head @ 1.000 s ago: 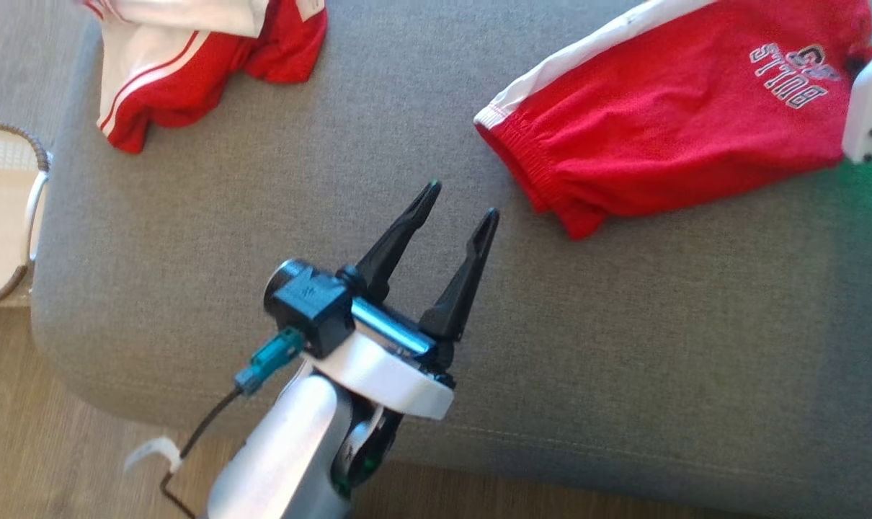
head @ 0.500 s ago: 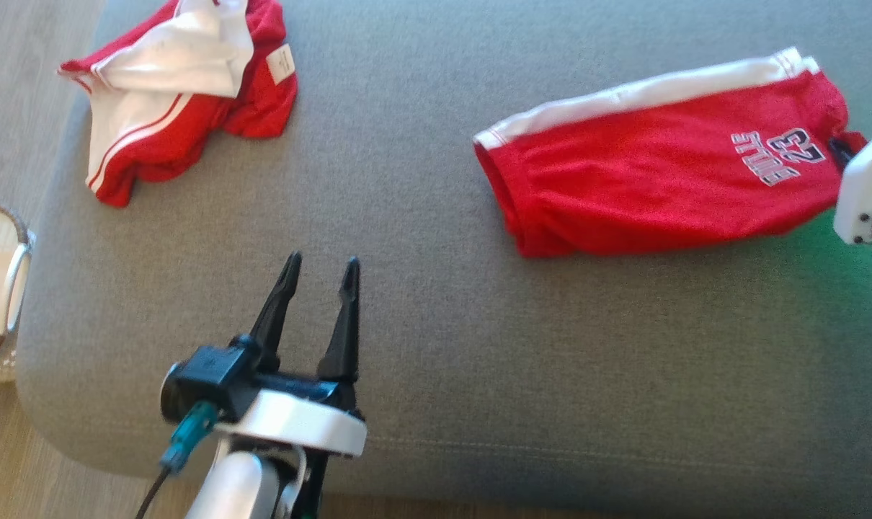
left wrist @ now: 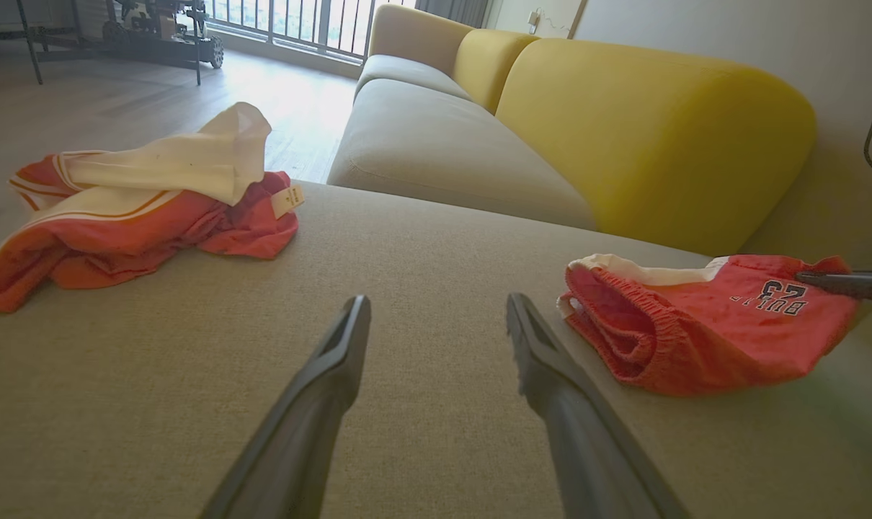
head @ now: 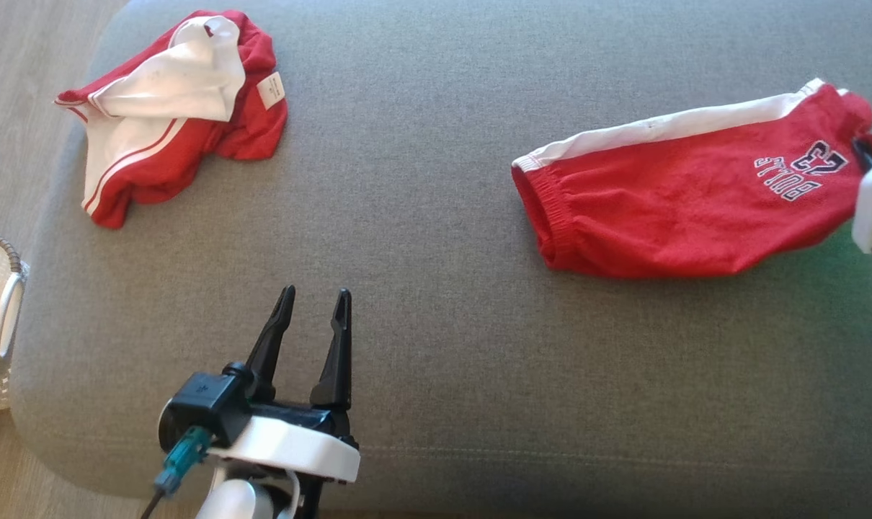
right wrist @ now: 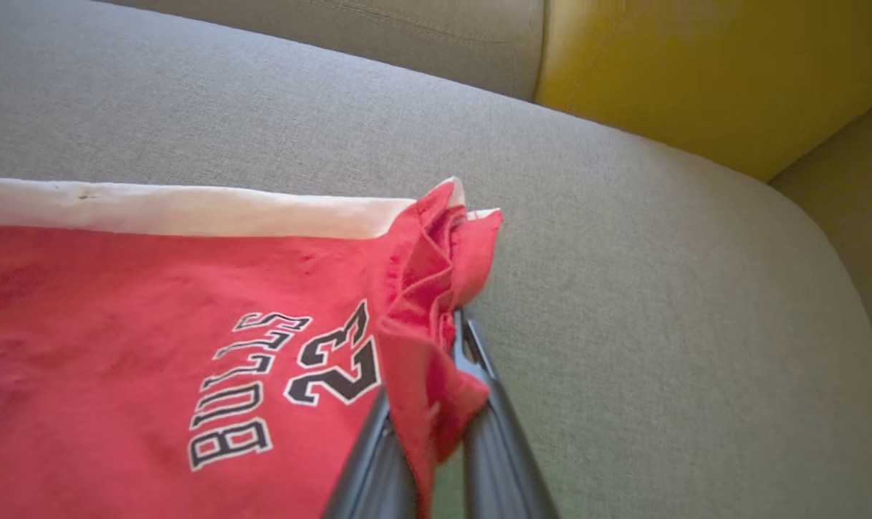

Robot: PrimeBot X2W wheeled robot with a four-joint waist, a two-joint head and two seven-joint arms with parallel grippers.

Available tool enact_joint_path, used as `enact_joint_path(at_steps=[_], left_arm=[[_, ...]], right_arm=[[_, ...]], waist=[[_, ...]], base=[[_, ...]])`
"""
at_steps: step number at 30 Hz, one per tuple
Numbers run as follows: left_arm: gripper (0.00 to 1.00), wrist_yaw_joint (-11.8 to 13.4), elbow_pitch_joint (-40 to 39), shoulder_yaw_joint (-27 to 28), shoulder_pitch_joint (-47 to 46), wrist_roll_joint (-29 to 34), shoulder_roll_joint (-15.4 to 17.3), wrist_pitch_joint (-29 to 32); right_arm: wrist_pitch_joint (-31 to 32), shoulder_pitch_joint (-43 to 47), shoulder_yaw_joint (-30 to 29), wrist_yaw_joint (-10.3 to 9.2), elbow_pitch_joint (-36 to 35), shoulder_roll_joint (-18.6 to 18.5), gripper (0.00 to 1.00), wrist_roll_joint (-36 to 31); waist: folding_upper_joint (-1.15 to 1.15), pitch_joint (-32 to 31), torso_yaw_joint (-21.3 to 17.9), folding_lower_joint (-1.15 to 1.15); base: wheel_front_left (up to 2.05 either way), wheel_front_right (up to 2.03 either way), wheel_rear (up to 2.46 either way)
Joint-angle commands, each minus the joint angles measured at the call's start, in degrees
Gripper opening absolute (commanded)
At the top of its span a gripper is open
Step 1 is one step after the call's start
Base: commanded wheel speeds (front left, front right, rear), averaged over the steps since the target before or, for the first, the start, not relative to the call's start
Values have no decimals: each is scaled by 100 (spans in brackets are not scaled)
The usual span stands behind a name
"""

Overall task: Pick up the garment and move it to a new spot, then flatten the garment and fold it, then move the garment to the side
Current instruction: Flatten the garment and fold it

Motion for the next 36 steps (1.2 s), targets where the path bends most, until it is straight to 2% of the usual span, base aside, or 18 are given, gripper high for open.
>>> enact_joint_path(at_steps=[1, 8, 17, 25, 34, 35, 36], left_arm=[[100, -16, -171, 162, -117, -39, 24, -28], [100, -30, -127, 153, -146, -31, 24, -28], [100, -30, -114, 121, -154, -31, 24, -28], [100, 99, -292, 181, -176, -177, 24, -28], [100, 109, -328, 202, -182, -259, 24, -28], [100, 111, -325, 204, -175, -263, 24, -28], [100, 112, -320, 202, -170, -266, 24, -28]], right_arm=[[-124, -152, 138, -2, -273, 44, 0, -174], [-206, -243, 363, -2, -825, 365, 0, -506], [80, 51, 646, -2, -2155, 771, 0, -636], [583, 1006, 862, -2, -3518, 1111, 0, -761], [815, 2164, 994, -2, -4273, 1483, 0, -881], [823, 2237, 971, -2, -4311, 1517, 31, -888], [816, 2306, 924, -2, -4350, 1560, 79, -885]], waist=[[0, 23, -27, 0], [0, 30, -87, 0], [0, -16, -13, 0], [0, 38, 94, 0], [0, 2, 129, 0], [0, -13, 121, 0], [0, -30, 116, 0]], base=[[0, 0, 0], [0, 0, 0], [0, 0, 0], [0, 0, 0], [0, 0, 0], [0, 0, 0], [0, 0, 0]])
